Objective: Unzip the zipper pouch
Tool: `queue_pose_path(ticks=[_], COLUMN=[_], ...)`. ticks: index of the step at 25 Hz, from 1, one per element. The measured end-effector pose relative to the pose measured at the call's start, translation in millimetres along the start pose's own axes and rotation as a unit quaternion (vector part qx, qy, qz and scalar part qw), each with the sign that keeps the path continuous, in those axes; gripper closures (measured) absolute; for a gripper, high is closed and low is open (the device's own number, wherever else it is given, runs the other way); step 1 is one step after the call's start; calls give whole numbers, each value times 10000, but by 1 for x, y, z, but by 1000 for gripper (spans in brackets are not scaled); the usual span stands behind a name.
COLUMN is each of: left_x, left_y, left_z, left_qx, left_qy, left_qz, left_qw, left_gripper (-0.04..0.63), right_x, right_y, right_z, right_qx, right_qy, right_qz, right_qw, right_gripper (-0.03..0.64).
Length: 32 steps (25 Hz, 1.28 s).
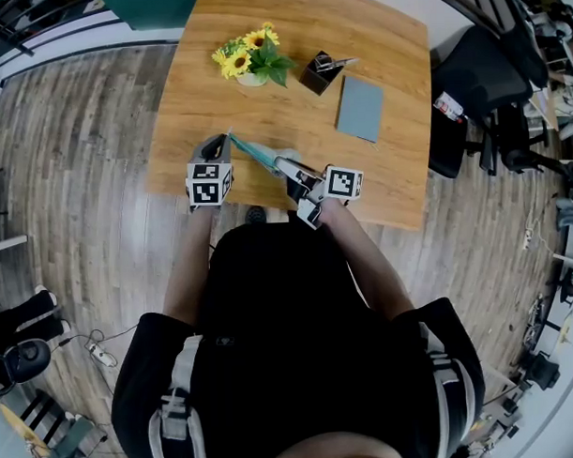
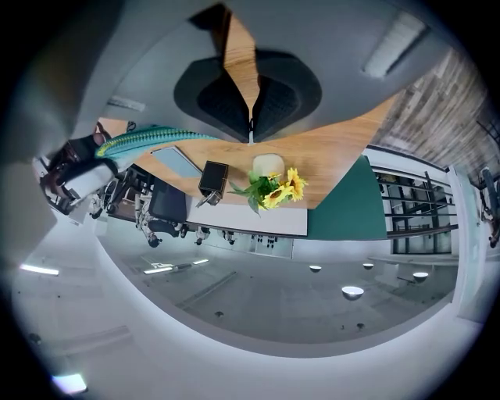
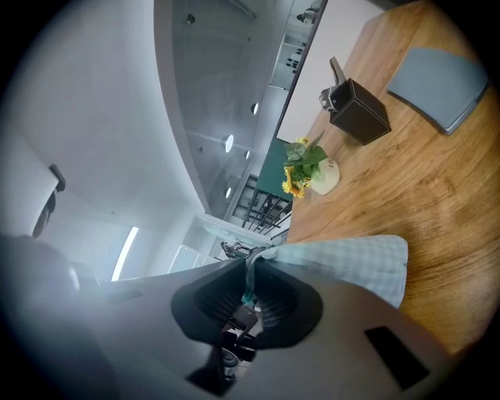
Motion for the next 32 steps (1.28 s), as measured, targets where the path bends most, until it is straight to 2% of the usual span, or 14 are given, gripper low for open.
queue_pose_path(ticks=[6,10,11,14,19,22,27,32], left_x=[2,-5,-8,-22,-34,-32,-31,-27], left_y=[4,4,3,-2,-14,-17,-21,-26], left_z=[-1,-5,-7,-10,-13,-14,-16,-15], left_qx=[-53,-120,-118,-66,187,263,257,310], left_qy=[9,-9,-51,-211,-371,-388,-404,-384], left_qz=[19,216,318,491,357,305,249,157], left_qw=[10000,9997,9994,9985,9985,9984,9985,9987], left_gripper=[574,545,588,595,595,595,596,595], right_x=[1,4,4,6,7,11,8,1], right_y=[-2,-4,-5,-8,-12,-17,-19,-17], right_z=[0,-1,-1,0,0,0,4,7], right_qx=[3,-36,-38,-16,100,189,216,96], right_qy=[2,33,21,21,-37,-64,-588,-1262], right_qz=[-13,-116,-81,-96,-67,-244,-532,-852], right_qw=[10000,9999,10000,10000,9999,9995,9966,9883], right_gripper=[579,580,581,580,580,580,578,579])
Point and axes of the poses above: the fingertips, and each gripper's own axes: y forward along the fingers, x to its right, z out of its top, the point moved 10 cm from there along -y, backward along the fingers, and after that the axes turned 6 degrees about -x, right-handed, at the moved point
